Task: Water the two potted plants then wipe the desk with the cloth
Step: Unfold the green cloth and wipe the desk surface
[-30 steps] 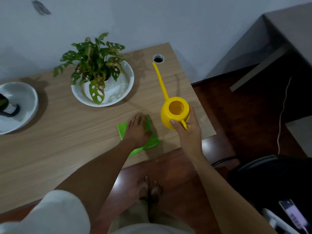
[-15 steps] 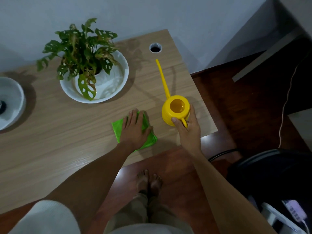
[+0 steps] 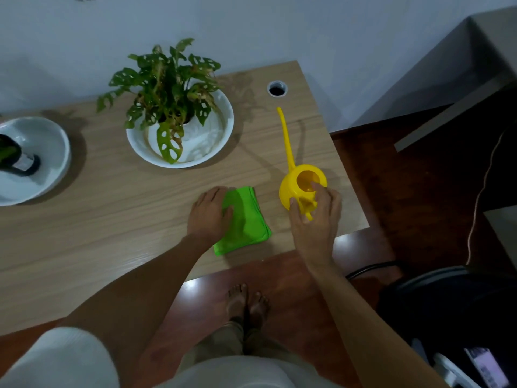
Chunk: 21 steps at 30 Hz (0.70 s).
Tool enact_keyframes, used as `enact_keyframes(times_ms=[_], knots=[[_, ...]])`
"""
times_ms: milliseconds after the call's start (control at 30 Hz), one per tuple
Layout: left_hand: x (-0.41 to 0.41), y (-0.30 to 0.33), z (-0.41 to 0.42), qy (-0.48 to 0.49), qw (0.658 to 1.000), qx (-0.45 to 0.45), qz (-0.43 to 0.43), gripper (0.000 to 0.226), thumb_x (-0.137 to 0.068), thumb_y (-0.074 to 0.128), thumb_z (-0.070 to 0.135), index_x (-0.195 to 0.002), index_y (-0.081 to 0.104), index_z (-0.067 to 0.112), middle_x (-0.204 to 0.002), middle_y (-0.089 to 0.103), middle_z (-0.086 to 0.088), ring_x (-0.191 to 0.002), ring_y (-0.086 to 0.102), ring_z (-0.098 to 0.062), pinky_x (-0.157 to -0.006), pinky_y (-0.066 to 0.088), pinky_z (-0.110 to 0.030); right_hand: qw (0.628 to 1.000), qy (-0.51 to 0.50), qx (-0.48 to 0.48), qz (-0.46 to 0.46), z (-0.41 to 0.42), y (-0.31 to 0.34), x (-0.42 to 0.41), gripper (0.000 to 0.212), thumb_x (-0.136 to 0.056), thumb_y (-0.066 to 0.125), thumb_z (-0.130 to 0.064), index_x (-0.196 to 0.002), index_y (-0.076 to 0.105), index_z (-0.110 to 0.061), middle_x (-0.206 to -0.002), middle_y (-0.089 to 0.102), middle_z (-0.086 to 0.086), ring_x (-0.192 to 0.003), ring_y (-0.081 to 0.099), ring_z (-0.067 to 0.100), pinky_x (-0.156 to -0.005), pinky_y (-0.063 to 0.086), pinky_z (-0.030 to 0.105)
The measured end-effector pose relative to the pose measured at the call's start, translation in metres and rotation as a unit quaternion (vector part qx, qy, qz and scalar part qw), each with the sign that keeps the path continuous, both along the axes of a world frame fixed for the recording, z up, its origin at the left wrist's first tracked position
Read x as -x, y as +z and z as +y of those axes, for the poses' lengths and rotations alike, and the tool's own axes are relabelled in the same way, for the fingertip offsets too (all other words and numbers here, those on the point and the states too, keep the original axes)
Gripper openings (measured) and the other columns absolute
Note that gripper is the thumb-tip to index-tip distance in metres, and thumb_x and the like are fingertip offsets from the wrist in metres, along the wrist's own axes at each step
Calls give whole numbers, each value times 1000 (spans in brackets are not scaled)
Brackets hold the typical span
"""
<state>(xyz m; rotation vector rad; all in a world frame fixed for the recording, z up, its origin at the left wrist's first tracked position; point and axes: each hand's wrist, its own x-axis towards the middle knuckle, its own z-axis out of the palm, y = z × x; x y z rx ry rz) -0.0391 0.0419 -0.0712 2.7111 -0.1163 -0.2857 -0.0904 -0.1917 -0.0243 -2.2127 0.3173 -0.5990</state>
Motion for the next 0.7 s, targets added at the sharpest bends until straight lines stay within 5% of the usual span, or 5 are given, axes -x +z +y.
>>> enact_keyframes(times_ms=[100, 200, 400, 533, 700], knots=[[1, 3, 16, 55, 998, -8, 21, 53, -94, 66, 28, -144, 56, 17, -145, 56, -8, -131, 51, -36, -107, 43, -48, 989, 146, 10, 13, 29, 5, -13, 35, -91, 62, -16, -126, 60, -16, -114, 58, 2, -94, 63, 24, -80, 55, 47], [2, 3, 28, 98, 994, 8, 44, 51, -92, 68, 25, -141, 59, 13, -138, 58, -14, -126, 54, -40, -103, 47, -49, 955, 245, 29, 166, 53, -3, -37, 47, -94, 62, -12, -139, 54, -7, -127, 60, 17, -113, 60, 36, -96, 49, 46], [-8, 2, 35, 210, 959, 155, 107, 38, -84, 67, 9, -119, 75, 21, -116, 72, -11, -112, 67, -35, -94, 55, -38, 901, 242, 115, 341, 79, -29, -80, 65, -96, 62, -14, -152, 33, 0, -140, 52, 27, -126, 54, 45, -97, 48, 47], [-15, 2, 32, 295, 922, 191, 160, 25, -84, 73, 10, -108, 78, 18, -112, 77, -10, -112, 70, -30, -92, 55, -34, 905, 209, 59, 366, 81, -43, -96, 39, -86, 70, -10, -121, 57, -1, -120, 66, 23, -114, 62, 41, -89, 52, 43], [-12, 11, 34, 342, 854, 347, 182, 4, -87, 70, 5, -84, 70, 7, -81, 73, -4, -82, 67, -23, -71, 53, -28, 903, 186, -44, 384, 82, -48, -104, 12, -82, 71, -8, -92, 72, -4, -96, 74, 20, -95, 69, 34, -77, 53, 37]])
